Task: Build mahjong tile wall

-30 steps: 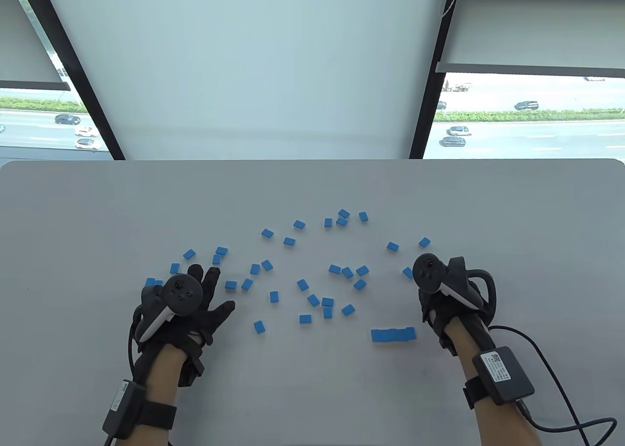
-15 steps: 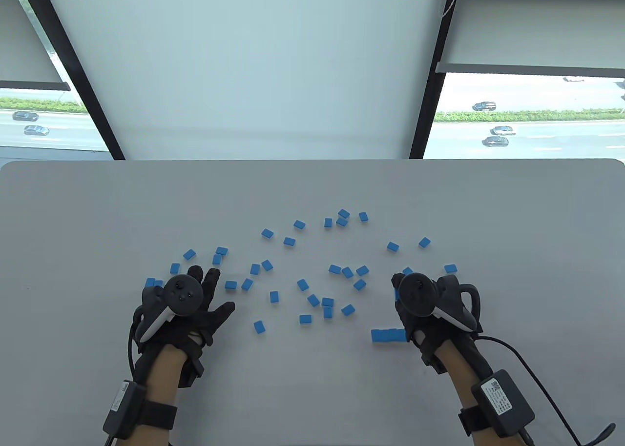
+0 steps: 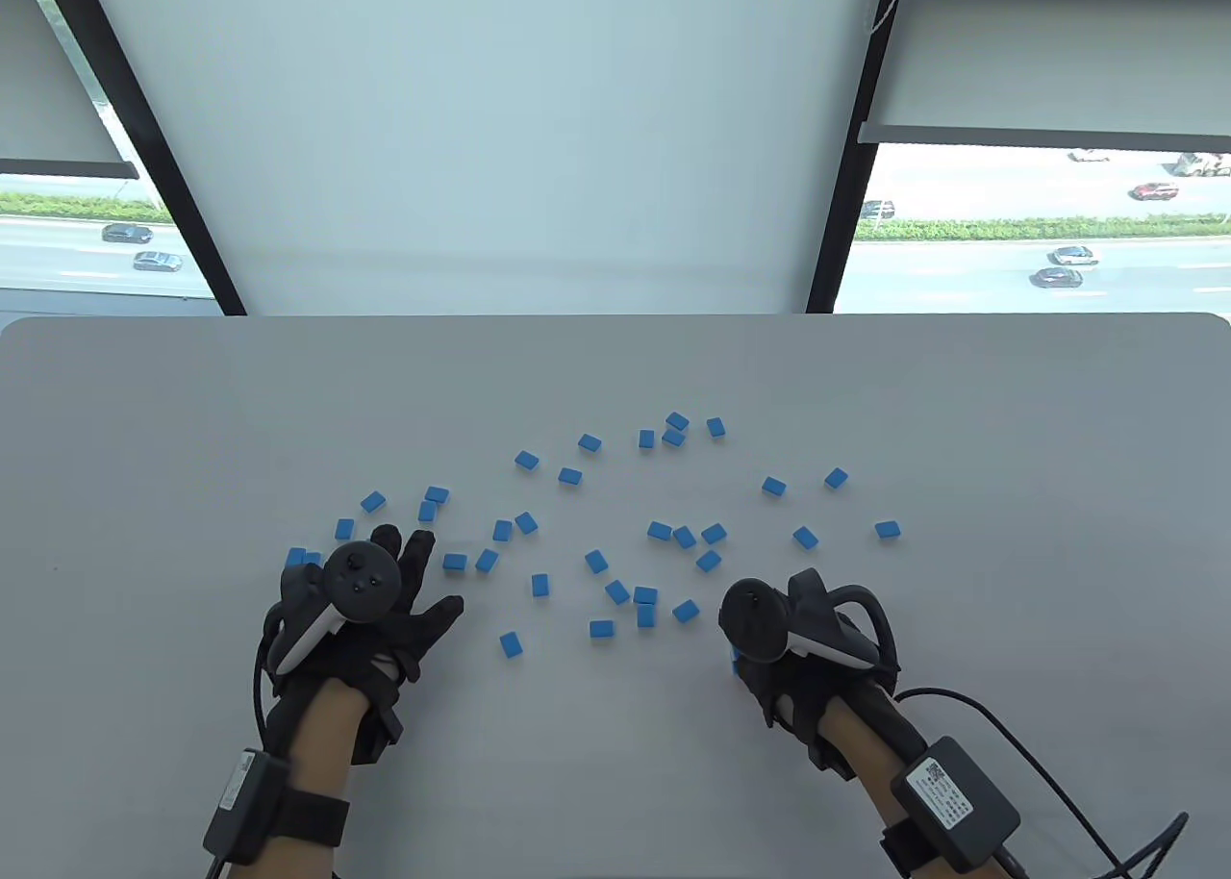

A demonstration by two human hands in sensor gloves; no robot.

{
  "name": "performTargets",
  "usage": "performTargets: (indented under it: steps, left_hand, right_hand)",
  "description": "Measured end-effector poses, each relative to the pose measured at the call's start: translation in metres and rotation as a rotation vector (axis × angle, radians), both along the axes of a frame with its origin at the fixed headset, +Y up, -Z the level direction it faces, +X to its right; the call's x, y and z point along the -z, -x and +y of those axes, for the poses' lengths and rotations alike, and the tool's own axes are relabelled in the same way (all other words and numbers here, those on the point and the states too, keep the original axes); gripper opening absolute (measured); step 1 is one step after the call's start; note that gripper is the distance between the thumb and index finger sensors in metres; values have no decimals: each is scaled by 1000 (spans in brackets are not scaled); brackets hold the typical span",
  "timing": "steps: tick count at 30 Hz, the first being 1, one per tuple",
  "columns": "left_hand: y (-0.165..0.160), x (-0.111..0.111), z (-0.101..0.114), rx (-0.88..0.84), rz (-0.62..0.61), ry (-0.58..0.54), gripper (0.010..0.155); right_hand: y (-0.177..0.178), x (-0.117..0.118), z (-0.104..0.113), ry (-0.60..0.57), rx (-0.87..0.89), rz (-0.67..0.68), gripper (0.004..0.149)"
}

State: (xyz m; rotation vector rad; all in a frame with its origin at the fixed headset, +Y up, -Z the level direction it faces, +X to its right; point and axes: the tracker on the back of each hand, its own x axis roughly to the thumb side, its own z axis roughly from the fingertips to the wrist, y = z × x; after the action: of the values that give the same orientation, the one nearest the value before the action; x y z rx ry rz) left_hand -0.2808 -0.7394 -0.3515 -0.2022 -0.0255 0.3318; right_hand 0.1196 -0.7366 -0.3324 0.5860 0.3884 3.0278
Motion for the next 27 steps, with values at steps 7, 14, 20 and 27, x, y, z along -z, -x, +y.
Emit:
performTargets:
  steps: [7,14,20,27]
  left_hand:
    - [0,0,0,-2,0,-2,84]
    - [1,0,2,-11,1,-13,84]
    - [0,2,-1,-15,-2,3,84]
    - [-6,4,-4,3,-23,18,84]
  right_hand:
    - [2,0,-3,17,-35,-1,58]
    - [1,0,2,14,-26,-13,62]
    - [4,4,24,-12,1,-85,64]
    - [17,23,31,-27,-39,-150,66]
